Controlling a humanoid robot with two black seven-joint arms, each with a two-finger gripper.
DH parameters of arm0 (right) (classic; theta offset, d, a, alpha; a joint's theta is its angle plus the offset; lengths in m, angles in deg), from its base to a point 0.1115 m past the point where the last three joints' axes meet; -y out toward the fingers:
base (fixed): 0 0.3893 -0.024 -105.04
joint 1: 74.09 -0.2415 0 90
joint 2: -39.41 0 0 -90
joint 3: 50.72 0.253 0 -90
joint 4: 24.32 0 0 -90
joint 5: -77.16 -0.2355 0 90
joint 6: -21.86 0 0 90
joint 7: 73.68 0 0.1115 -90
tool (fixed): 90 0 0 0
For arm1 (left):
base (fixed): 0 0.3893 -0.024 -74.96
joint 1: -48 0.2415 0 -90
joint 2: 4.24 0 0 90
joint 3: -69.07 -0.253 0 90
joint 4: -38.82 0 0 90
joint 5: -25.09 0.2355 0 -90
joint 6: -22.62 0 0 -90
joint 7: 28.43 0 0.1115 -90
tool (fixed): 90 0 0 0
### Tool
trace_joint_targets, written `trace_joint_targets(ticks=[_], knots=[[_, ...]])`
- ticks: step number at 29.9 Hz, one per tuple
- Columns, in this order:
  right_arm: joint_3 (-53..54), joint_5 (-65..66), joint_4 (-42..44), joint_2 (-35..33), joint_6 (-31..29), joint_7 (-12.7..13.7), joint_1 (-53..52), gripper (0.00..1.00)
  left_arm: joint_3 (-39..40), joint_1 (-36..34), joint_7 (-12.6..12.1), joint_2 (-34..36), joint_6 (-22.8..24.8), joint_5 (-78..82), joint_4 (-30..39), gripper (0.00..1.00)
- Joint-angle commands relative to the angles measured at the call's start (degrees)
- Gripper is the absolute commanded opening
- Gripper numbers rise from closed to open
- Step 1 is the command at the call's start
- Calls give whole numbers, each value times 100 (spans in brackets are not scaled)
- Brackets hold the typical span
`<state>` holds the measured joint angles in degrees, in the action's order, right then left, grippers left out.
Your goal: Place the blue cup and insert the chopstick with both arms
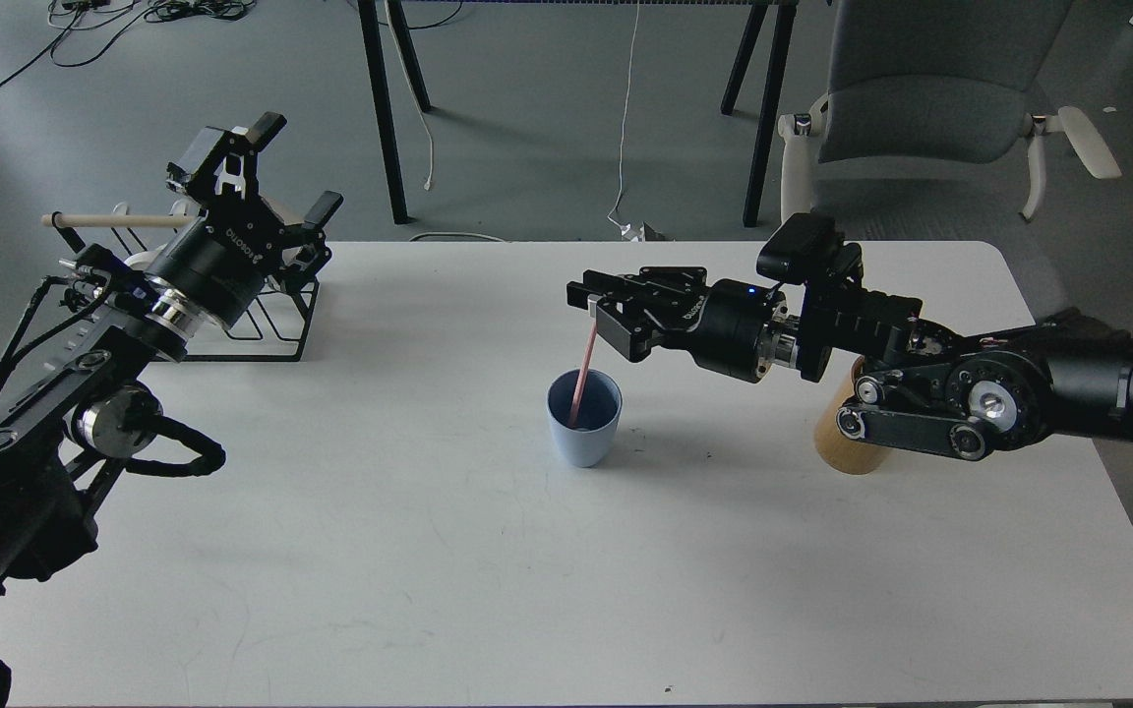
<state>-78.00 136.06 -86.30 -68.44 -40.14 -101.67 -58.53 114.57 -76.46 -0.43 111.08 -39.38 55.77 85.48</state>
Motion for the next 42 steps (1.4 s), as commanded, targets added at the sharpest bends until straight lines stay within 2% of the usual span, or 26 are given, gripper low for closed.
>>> trace_joint_targets(ticks=[1,6,10,18,22,26,32,42], knots=[[267,-133,-33,-25,0,0,105,94,3,1,0,8,0,0,1,99],[547,-221,-103,-139,0,0,175,94,3,-17,0,16,0,-9,1,99],[1346,-650,-252,-481,0,0,280,94,3,-43,0,16,0,-18,1,99],[3876,-3224,-358,-746,0,0,1185,94,82,-227,0,-62,0,-70,18,99],[4880,-4078,-980,-1114,-48,0,1800,94,74,-394,0,-212,0,-219,54,99],[5793,-4615,-1772,-1282,-899,0,2599,95,82,-438,0,-212,0,-387,63,99],[6516,-4668,-1852,-1256,-2447,0,3444,97,82,-552,0,-247,0,-492,63,99],[6885,-4721,-1554,-1098,-2474,0,3611,99,82,-623,0,-247,0,-519,71,99]])
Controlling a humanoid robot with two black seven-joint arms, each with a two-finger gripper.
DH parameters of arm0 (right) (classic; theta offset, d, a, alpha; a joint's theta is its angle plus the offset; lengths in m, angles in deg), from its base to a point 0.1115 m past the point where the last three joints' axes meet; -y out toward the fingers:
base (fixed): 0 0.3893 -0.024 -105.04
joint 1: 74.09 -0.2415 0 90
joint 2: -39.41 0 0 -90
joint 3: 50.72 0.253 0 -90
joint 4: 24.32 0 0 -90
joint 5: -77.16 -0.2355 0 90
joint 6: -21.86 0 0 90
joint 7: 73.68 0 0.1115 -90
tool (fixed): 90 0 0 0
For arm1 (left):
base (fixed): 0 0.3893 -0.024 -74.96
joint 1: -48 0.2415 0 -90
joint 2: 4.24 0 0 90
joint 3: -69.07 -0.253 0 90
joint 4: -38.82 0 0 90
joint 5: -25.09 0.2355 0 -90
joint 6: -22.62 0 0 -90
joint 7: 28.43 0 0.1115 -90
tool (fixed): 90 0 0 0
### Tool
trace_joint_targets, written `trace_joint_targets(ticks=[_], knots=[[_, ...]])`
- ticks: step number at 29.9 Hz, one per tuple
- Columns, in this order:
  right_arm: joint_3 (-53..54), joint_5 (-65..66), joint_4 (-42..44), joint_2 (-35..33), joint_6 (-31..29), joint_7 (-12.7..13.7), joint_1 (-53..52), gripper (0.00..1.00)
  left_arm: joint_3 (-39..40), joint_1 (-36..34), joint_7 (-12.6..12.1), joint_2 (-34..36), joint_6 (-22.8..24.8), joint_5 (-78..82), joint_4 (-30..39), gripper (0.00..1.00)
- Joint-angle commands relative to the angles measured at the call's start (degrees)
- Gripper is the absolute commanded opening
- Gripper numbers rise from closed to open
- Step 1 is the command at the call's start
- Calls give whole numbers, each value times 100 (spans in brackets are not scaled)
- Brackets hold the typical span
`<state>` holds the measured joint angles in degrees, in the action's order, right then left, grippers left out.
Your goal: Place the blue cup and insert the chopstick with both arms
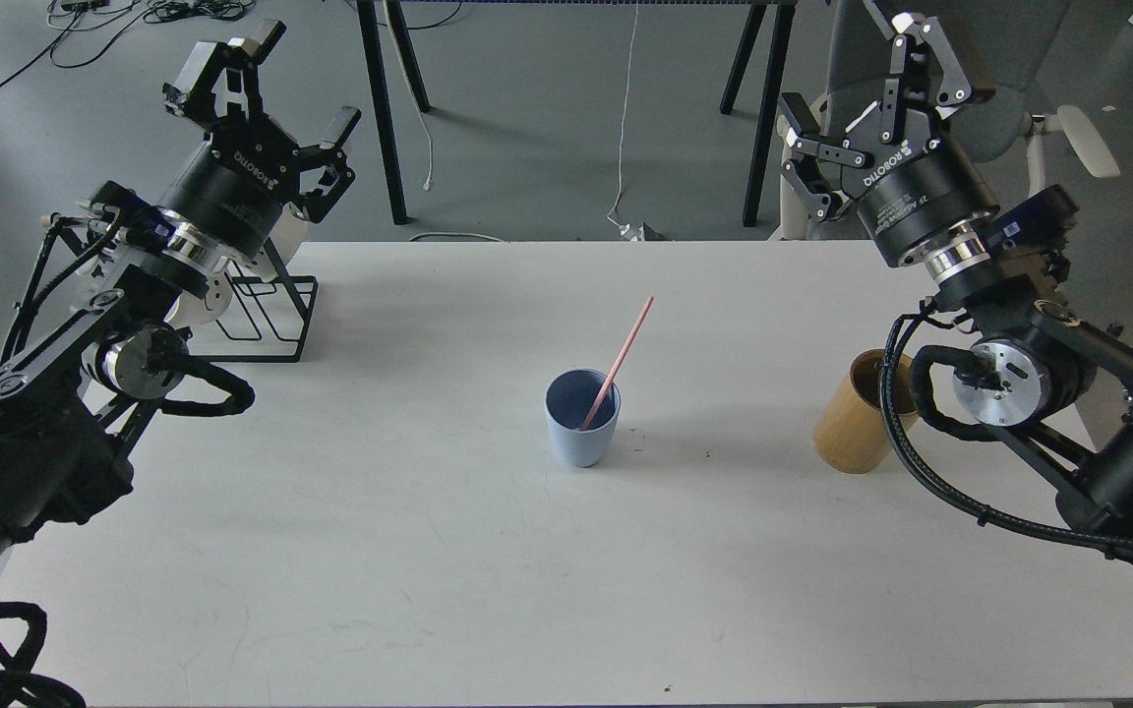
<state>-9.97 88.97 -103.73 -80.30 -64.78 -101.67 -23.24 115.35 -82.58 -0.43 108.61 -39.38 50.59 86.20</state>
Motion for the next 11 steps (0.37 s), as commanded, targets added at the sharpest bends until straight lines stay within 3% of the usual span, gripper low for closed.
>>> trace_joint_targets(ticks=[1,11], knots=[[82,-13,242,140,-29,-1,100,99,13,-12,0,0,0,-9,-1,99],[416,-39,190,369,-3,-1,249,99,-5,-29,0,-70,0,-9,-1,99]])
